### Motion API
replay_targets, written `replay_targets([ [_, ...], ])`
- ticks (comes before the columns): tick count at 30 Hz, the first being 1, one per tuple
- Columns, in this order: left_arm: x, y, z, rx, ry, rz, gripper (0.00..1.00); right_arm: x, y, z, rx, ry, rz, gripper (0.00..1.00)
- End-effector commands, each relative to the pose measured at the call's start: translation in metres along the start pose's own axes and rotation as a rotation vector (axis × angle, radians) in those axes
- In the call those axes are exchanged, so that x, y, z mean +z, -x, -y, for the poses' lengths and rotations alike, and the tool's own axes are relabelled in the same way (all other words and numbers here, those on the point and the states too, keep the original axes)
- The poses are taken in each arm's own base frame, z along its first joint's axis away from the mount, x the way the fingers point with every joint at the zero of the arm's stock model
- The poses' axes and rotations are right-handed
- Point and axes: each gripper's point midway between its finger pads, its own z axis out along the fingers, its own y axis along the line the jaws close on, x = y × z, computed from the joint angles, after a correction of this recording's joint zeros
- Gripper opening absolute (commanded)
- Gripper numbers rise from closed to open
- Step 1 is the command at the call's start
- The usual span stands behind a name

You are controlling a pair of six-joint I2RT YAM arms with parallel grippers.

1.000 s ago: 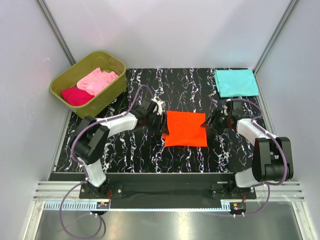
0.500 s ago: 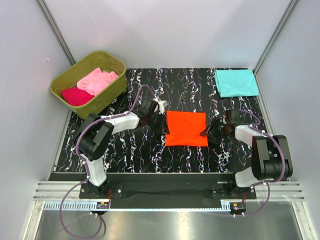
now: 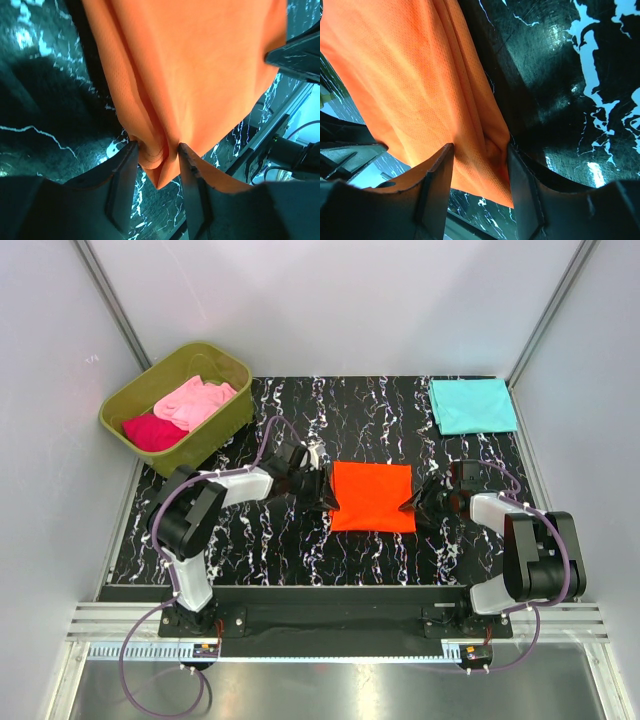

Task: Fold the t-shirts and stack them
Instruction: Fold the tshirt

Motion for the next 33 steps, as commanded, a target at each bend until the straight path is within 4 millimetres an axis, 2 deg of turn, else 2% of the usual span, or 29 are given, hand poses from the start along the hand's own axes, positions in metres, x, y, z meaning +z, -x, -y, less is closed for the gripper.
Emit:
replay_targets([
  [1,-0.002,0.005,0.008,0.014,-0.034,0.024,0.44,-0.001,0.002,-0.002,-0.005,0.002,0.017,0.54],
  [5,-0.001,0.001,0.012,-0.008,-0.079,0.01,0.44,-0.002,0.003,-0.003,-0.002,0.005,0.023,0.54],
  [9,0.0,0.003,0.019,-0.026,-0.166,0.039,0.28,0.0,0.001,0.001,0.006,-0.002,0.016,0.54],
  [16,0.013,-0.015,0.0,-0.113,-0.155,-0.023,0.12,0.0,-0.001,0.001,0.019,0.006,0.015,0.53],
  [18,0.012,-0.017,-0.003,-0.123,-0.143,-0.03,0.12,-0.002,-0.001,-0.002,0.018,0.015,0.019,0.53],
  [19,0.01,-0.016,-0.002,-0.121,-0.139,-0.027,0.17,-0.003,0.0,-0.003,0.015,0.017,0.022,0.53],
  [20,0.009,-0.014,-0.006,-0.112,-0.117,-0.021,0.27,-0.006,0.004,-0.008,0.006,0.026,0.034,0.53],
  [21,0.004,-0.012,-0.004,-0.108,-0.095,-0.024,0.37,-0.008,0.003,-0.005,0.014,-0.001,0.029,0.53],
  [23,-0.004,-0.01,-0.009,-0.095,-0.034,-0.024,0.46,-0.015,0.006,-0.007,0.005,-0.034,0.031,0.55],
  [24,-0.013,-0.004,-0.009,-0.08,0.006,-0.01,0.5,-0.019,0.014,-0.011,-0.018,-0.041,0.052,0.56],
  [25,-0.017,-0.002,-0.004,-0.07,-0.001,0.002,0.5,-0.02,0.011,-0.006,-0.017,-0.065,0.041,0.56],
  [26,-0.021,0.003,-0.007,-0.046,0.035,0.021,0.53,-0.023,0.016,-0.011,-0.03,-0.066,0.055,0.57],
  [29,-0.04,0.021,0.004,-0.01,0.083,0.06,0.54,-0.03,0.02,-0.011,-0.044,-0.089,0.068,0.58],
  [32,-0.047,0.039,0.024,0.016,0.047,0.093,0.55,-0.031,0.025,-0.015,-0.053,-0.089,0.08,0.58],
  [33,-0.044,0.041,0.023,0.015,0.049,0.09,0.55,-0.03,0.026,-0.016,-0.065,-0.086,0.075,0.58],
])
